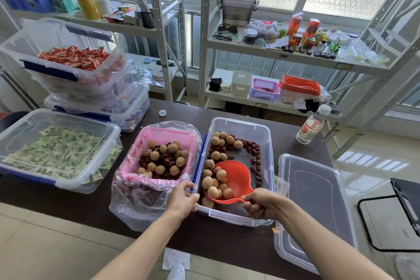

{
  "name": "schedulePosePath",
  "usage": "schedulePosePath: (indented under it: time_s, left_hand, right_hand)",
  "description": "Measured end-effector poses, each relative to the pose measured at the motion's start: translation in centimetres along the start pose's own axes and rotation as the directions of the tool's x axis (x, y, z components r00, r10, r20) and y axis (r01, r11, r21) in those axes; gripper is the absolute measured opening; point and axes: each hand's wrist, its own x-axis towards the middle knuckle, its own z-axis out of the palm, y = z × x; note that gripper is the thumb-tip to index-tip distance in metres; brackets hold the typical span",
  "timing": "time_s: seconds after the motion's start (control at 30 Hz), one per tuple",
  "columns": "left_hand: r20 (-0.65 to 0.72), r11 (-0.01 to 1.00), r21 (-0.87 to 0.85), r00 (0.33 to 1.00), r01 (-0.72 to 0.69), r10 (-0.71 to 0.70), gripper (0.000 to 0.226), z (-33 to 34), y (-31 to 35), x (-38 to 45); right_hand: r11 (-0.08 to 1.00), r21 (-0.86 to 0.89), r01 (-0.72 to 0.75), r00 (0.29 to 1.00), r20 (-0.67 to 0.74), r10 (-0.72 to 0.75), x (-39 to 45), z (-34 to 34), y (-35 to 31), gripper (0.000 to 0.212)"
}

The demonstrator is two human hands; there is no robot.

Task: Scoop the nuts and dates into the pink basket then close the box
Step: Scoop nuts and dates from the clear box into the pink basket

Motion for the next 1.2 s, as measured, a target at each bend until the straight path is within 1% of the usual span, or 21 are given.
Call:
schedulePosePath:
  time_s: [0.17, 0.43, 0.6, 0.8, 0.93, 1.03, 1.13, 1.2]
  left_hand:
    - [0.001, 1.0, -0.006, 1.0, -0.002, 0.002, 0.029, -0.1, 0.0, 0.0]
    - [0.011, 1.0, -0.024, 1.0, 0.001, -0.001, 0.03, -0.3, 0.0, -0.1]
    - [0.014, 0.999, -0.039, 1.0, 0.002, -0.002, 0.03, -0.4, -0.1, -0.1]
    - [0.016, 0.998, -0.056, 1.0, 0.017, -0.016, 0.03, -0.4, -0.2, 0.0]
    - [-0.002, 0.993, -0.112, 0.999, 0.044, -0.044, 0.025, -0.6, 0.1, -0.2]
    - [-0.015, 0.993, -0.104, 0.998, 0.051, -0.053, 0.021, -1.0, 0.2, 0.0]
    - [-0.014, 0.982, -0.18, 0.998, 0.059, -0.063, 0.018, -1.9, 0.2, 0.5]
    - [-0.058, 0.978, -0.202, 0.996, 0.052, -0.065, 0.013, -2.8, 0.3, 0.7]
  right_hand:
    - [0.996, 0.086, 0.034, 0.999, 0.001, -0.035, 0.7, -0.4, -0.3, 0.032]
    - [0.976, 0.173, 0.133, 0.991, -0.035, -0.129, 0.2, -2.1, -0.8, 0.028]
    - [0.97, 0.168, 0.177, 0.984, -0.048, -0.172, -0.5, -2.6, -1.8, 0.027]
    - [0.958, 0.152, 0.243, 0.97, -0.019, -0.243, -1.2, -1.9, -4.4, 0.025]
    - [0.951, 0.136, 0.279, 0.959, 0.008, -0.283, -1.6, -0.4, -6.4, 0.027]
    - [0.945, 0.129, 0.299, 0.951, 0.04, -0.307, -1.4, 1.0, -7.9, 0.024]
    - [0.946, 0.119, 0.303, 0.948, 0.064, -0.312, -1.0, 2.6, -9.0, 0.023]
    - [0.948, 0.095, 0.304, 0.947, 0.077, -0.311, -0.6, 3.5, -9.7, 0.024]
